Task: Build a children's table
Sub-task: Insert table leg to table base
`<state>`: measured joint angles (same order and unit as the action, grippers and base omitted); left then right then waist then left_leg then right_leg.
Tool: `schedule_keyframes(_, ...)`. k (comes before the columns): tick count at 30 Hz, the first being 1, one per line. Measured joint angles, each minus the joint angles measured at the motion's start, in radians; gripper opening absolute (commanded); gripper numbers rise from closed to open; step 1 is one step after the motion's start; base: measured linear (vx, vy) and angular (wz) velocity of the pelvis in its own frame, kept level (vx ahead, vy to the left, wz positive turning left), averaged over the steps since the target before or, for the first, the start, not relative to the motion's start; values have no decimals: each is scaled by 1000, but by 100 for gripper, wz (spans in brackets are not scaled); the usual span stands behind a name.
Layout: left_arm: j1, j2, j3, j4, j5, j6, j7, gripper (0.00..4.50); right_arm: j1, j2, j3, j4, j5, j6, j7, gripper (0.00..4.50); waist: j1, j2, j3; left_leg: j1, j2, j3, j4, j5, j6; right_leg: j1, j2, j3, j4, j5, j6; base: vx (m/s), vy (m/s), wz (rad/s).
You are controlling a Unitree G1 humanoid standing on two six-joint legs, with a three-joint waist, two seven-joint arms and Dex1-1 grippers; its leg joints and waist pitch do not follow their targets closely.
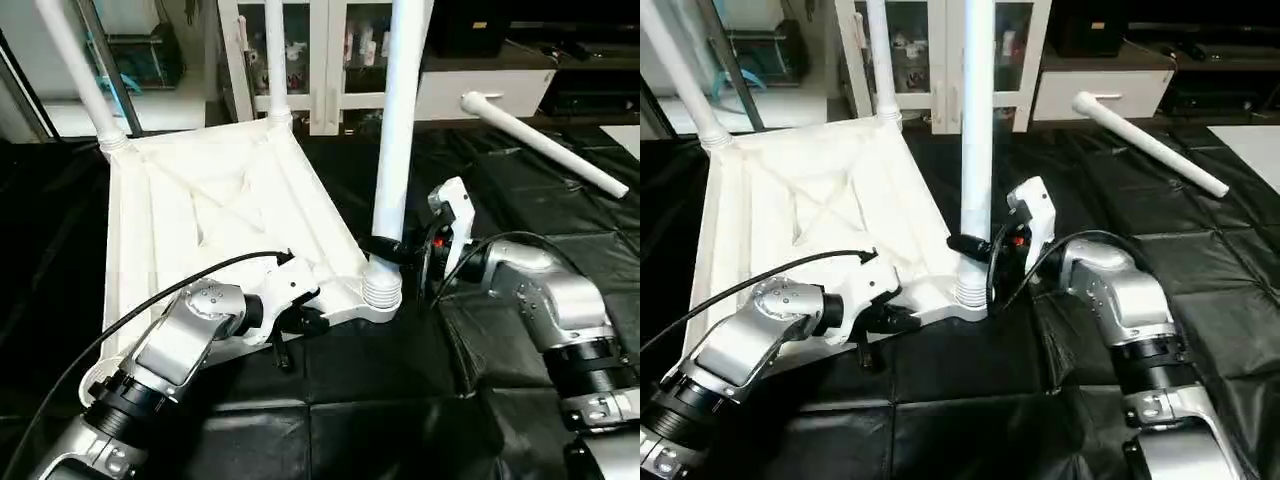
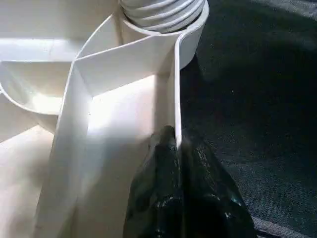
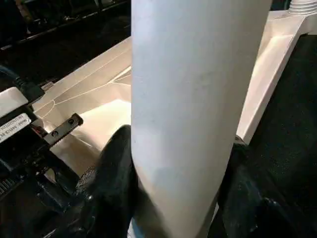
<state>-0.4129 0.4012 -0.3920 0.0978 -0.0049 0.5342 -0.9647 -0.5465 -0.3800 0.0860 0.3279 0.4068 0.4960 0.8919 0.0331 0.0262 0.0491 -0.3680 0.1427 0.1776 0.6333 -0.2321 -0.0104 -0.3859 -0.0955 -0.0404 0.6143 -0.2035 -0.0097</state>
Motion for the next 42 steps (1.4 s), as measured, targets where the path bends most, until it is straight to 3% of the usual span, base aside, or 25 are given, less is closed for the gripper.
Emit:
schedule_keyframes(6,-5,0,-1,7,0,0,4,0,9,13,-15,6,-1,-8,-8,182,-2,-4,-2,1,0,0,0,-2,-5,1,0,0,0,1,-1,0,0,0)
schedule_keyframes(13,-4,-15,-4,7,0,3,11,0,118,50,-104,-44,55,-42,-57,182,2,-7,-4,0,1,0,0,-1,-4,3,0,0,-3,1,-1,0,0,0)
schedule_keyframes(22,-5,-20,-6,14,0,4,18,0,234,95,-145,-136,69,-113,-124,182,2,-6,-5,0,1,1,0,-2,-5,4,0,0,-5,0,-1,0,0,0)
schedule_keyframes(31,-6,-22,-9,26,-1,3,16,0,295,25,-56,-264,-15,-138,-131,182,0,-2,-9,2,1,1,-1,-2,-5,7,0,1,-6,-1,1,0,0,0)
schedule_keyframes(36,-7,-20,-10,29,0,3,11,0,278,-1,-15,-285,-57,-135,-120,182,-3,-2,-12,2,1,1,-3,-2,-6,7,1,1,-6,-1,2,0,0,0)
schedule_keyframes(42,-9,-13,-13,34,0,3,9,0,195,-32,37,-253,-87,-82,-81,182,-7,-7,-16,3,1,1,-6,-1,-7,7,1,2,-7,-1,2,0,0,0)
